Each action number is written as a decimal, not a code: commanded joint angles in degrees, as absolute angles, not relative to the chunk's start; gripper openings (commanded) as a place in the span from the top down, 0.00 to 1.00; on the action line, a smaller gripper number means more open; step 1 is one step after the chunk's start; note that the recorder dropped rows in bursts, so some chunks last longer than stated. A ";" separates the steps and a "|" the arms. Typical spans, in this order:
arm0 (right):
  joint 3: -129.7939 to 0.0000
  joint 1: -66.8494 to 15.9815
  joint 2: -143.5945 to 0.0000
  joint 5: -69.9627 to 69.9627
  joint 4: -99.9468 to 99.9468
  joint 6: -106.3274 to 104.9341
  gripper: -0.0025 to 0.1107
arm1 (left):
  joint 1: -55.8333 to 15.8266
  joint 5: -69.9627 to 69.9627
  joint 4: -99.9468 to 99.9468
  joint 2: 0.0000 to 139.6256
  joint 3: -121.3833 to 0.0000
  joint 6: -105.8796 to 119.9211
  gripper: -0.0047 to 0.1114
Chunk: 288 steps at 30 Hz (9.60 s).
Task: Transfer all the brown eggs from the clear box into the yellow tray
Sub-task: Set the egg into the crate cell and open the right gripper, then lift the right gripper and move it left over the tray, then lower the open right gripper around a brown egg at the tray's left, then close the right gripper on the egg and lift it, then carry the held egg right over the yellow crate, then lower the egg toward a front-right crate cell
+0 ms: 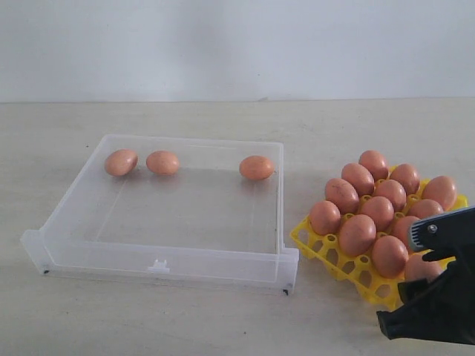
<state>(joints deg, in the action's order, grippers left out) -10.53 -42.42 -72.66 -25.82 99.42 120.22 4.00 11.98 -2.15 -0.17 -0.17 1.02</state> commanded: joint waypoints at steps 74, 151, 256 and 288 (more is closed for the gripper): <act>-13.46 -42.23 -63.30 -36.49 88.95 110.83 0.54 | 4.04 11.64 -2.03 0.00 0.00 1.16 1.00; -111.58 -49.54 -140.62 -28.78 40.69 7.54 0.44 | 4.04 11.64 -2.03 0.00 0.00 1.16 1.00; -31.02 -48.53 -85.39 -57.21 76.56 120.35 0.98 | 4.04 11.64 -2.03 0.00 0.00 1.16 1.00; -25.23 -48.53 -87.42 -51.98 76.21 120.25 0.98 | 4.04 11.64 -2.03 0.00 0.00 1.16 1.00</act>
